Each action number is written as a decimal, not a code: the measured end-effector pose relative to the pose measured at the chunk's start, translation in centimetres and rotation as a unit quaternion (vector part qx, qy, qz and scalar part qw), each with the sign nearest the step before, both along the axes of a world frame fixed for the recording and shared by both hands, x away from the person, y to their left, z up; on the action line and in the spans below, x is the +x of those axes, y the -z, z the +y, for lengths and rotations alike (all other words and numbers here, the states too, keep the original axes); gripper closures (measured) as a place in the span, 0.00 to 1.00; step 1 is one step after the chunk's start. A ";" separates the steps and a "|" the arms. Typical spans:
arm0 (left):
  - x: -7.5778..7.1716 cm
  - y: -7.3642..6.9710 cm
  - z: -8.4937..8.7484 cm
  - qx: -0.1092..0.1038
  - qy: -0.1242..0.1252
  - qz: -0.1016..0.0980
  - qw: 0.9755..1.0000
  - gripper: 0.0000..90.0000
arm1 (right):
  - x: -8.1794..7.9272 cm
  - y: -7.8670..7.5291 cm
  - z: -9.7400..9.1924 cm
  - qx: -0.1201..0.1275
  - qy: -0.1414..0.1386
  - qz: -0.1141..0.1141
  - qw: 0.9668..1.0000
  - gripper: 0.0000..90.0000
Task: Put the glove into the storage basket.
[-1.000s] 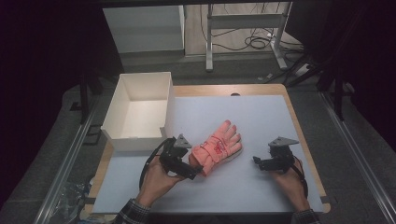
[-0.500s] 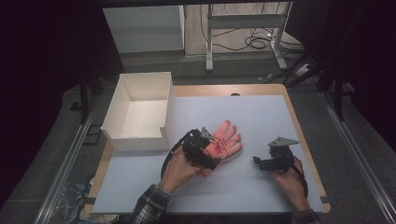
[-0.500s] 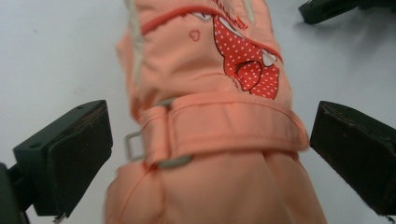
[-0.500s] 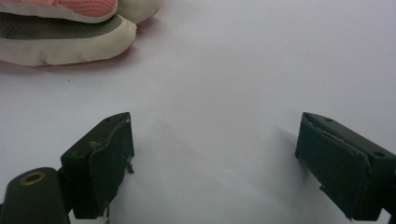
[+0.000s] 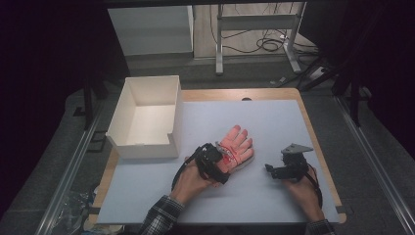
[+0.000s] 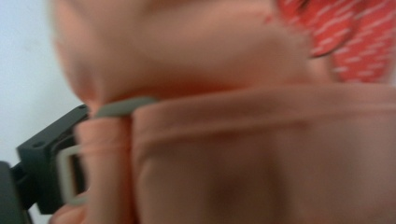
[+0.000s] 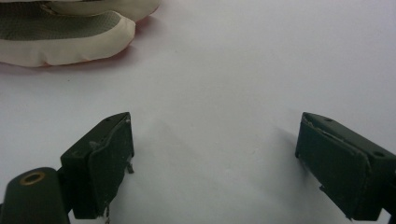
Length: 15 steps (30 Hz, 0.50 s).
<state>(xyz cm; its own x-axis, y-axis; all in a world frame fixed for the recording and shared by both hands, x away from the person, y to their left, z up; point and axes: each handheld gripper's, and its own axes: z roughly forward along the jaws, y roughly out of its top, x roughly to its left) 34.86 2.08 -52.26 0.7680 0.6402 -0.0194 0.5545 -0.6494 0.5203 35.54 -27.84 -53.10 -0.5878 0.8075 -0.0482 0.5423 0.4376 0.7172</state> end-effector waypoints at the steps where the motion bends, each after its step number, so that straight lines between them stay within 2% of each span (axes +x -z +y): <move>1: 0.0 0.1 0.0 -0.001 0.001 0.001 1.000 0.04 | 0.0 0.0 0.0 0.000 0.000 0.000 1.000 0.13; 7: -0.1 -0.2 0.1 0.001 0.005 0.013 1.000 0.18 | 0.0 0.0 0.0 0.000 0.000 0.000 1.000 0.13; 12: -0.1 -0.8 0.1 0.011 0.020 0.018 1.000 0.33 | 0.0 0.0 0.0 -0.001 0.000 0.000 1.000 0.13; 15: -0.1 -1.1 0.2 0.008 0.021 0.024 0.999 0.42 | 0.0 0.0 0.0 -0.001 0.000 0.000 1.000 0.13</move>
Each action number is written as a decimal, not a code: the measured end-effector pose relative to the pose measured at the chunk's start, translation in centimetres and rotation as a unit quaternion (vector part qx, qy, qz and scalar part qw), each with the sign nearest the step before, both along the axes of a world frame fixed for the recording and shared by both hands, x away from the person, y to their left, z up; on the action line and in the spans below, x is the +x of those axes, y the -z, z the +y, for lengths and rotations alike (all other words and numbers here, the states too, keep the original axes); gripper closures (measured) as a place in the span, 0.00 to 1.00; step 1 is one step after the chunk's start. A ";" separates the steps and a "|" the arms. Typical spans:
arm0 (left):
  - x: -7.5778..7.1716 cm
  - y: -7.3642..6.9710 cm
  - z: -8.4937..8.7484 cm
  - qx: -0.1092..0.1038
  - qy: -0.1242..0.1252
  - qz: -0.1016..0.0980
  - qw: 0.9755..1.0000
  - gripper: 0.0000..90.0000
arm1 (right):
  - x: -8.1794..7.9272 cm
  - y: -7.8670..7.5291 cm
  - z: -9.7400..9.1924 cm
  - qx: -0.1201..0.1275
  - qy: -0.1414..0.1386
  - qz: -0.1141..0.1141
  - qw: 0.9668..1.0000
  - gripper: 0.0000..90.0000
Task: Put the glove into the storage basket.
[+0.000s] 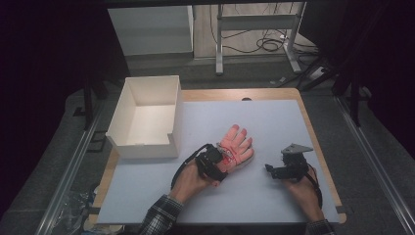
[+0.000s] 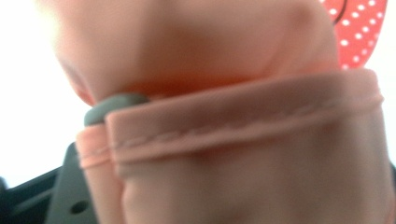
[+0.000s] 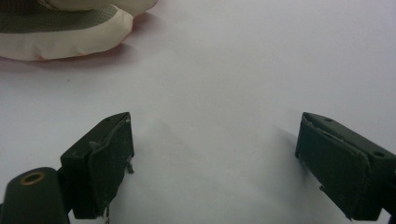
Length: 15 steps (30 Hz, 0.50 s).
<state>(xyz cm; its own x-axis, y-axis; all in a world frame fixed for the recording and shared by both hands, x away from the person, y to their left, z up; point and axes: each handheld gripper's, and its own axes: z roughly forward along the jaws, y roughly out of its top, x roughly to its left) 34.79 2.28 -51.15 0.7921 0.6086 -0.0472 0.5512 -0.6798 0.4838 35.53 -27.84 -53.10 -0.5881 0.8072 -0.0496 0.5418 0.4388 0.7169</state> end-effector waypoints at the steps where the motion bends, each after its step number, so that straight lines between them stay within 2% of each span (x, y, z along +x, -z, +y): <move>1: -0.1 -0.1 0.1 -0.003 0.001 -0.003 1.000 0.44 | 0.0 0.0 0.0 0.000 0.000 0.000 1.000 0.13; 5: -0.1 0.0 0.9 -0.037 0.002 -0.005 0.999 0.51 | 0.0 0.0 0.0 0.000 0.000 0.000 1.000 0.13; 7: 0.1 0.0 1.2 -0.043 0.007 -0.002 0.999 0.52 | 0.0 0.0 0.0 0.000 0.000 0.000 1.000 0.13; 11: 0.2 -0.3 1.2 -0.045 0.008 0.000 0.999 0.52 | 0.0 0.0 0.0 0.000 0.000 0.000 1.000 0.13; 15: 0.2 -0.7 1.0 -0.038 0.001 -0.017 0.999 0.52 | 0.0 0.0 0.0 0.001 0.001 0.000 1.000 0.13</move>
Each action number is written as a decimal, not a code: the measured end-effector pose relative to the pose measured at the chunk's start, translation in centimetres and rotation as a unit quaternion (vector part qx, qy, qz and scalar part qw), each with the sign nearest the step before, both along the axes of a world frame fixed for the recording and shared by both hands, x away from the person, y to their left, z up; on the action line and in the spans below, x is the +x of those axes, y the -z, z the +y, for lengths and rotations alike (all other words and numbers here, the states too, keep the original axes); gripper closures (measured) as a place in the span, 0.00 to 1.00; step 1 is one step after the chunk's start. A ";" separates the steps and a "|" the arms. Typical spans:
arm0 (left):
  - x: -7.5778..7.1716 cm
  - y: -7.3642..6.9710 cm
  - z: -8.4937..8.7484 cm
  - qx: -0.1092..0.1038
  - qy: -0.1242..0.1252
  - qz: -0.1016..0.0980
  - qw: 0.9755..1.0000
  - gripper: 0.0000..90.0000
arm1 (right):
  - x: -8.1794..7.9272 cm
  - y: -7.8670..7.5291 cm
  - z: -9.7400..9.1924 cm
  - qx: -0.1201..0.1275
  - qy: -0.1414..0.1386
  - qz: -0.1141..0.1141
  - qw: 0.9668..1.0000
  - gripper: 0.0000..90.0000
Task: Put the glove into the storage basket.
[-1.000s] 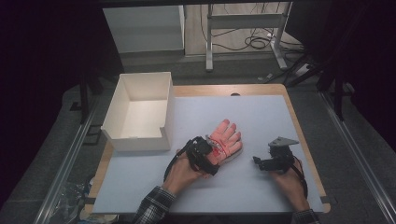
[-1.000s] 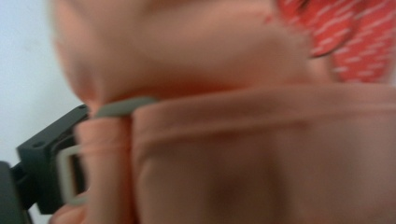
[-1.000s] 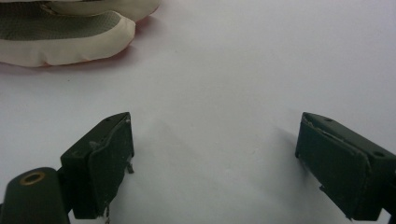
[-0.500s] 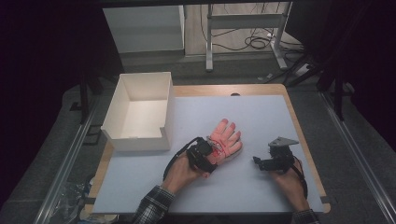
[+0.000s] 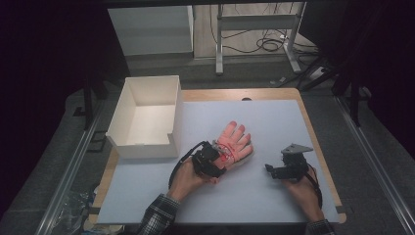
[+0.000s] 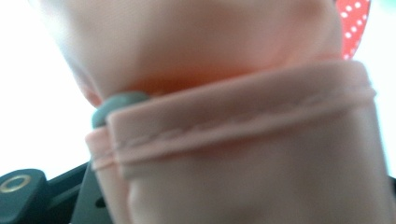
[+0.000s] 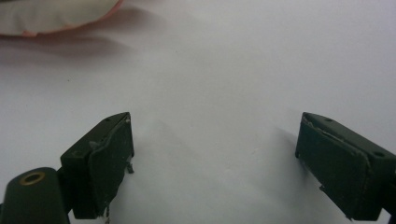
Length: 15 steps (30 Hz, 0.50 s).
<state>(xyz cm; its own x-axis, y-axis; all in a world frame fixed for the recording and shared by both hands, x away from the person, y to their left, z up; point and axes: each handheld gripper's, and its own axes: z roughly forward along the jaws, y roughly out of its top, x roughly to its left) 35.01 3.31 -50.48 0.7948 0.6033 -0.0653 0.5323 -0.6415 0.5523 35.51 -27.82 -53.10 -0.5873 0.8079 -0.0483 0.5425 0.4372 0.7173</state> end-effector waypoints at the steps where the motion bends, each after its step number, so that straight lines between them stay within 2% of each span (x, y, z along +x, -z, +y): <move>1: 0.1 -0.1 0.0 0.002 -0.001 -0.003 1.000 0.52 | 0.0 0.0 0.0 -0.001 0.000 0.000 1.000 0.13; 6: 0.5 -0.9 -0.1 -0.005 -0.006 -0.008 1.000 0.52 | 0.0 0.0 0.0 -0.001 0.000 0.000 1.000 0.13; 15: 1.5 -3.8 0.4 -0.015 -0.025 -0.014 0.999 0.52 | 0.0 0.0 0.0 0.000 0.000 0.000 1.000 0.13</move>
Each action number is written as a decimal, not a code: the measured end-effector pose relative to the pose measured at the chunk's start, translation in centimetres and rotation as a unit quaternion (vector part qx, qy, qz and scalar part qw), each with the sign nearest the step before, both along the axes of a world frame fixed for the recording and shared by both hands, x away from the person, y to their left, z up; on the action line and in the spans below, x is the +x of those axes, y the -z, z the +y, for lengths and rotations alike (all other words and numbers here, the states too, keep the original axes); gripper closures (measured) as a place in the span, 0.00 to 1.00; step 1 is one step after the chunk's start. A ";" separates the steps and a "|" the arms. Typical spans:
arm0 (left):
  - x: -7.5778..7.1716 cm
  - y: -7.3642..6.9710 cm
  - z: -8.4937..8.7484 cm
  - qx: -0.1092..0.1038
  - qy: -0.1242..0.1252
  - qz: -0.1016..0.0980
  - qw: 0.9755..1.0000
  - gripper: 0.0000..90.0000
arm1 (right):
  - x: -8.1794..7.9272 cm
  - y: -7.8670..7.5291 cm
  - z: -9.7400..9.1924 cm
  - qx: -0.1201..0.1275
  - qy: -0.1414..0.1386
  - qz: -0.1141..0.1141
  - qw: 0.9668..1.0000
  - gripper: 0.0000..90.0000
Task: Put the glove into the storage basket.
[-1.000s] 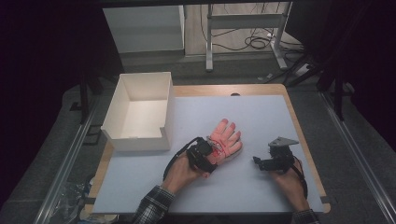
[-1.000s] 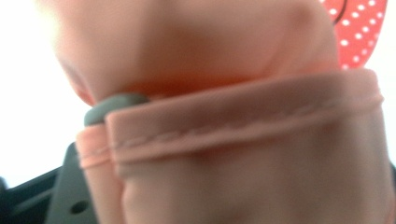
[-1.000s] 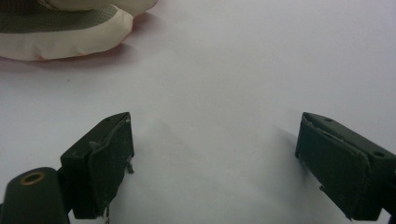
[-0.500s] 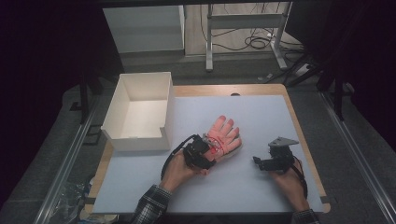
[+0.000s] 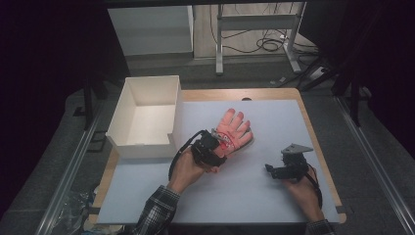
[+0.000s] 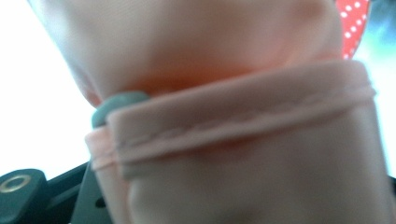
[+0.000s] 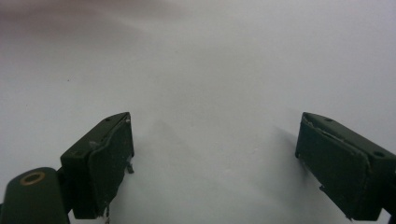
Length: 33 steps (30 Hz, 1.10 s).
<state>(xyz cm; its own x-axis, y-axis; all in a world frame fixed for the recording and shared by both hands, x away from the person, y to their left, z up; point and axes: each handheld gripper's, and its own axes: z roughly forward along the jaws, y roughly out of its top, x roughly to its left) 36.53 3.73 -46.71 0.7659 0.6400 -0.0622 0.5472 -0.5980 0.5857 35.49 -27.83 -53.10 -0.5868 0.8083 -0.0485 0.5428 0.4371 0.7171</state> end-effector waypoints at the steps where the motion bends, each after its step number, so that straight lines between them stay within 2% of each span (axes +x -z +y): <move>1: 0.1 -0.3 0.1 -0.001 -0.003 -0.001 1.000 0.52 | 0.0 0.0 0.0 0.000 0.000 -0.001 1.000 0.13; 14: 2.4 -4.4 1.0 -0.006 -0.049 -0.010 0.999 0.52 | 0.0 0.0 0.0 0.000 0.000 0.001 1.000 0.13; 21: 3.5 -6.6 2.3 -0.009 -0.068 -0.015 0.998 0.52 | 0.0 0.0 0.0 0.001 0.000 0.000 1.000 0.13; 27: 4.1 -8.3 3.6 -0.015 -0.089 -0.015 0.996 0.52 | 0.0 0.0 0.0 0.001 0.000 0.000 1.000 0.13; 33: 4.8 -9.7 5.2 -0.010 -0.112 -0.020 0.993 0.51 | 0.0 0.0 0.0 0.001 0.000 -0.001 1.000 0.13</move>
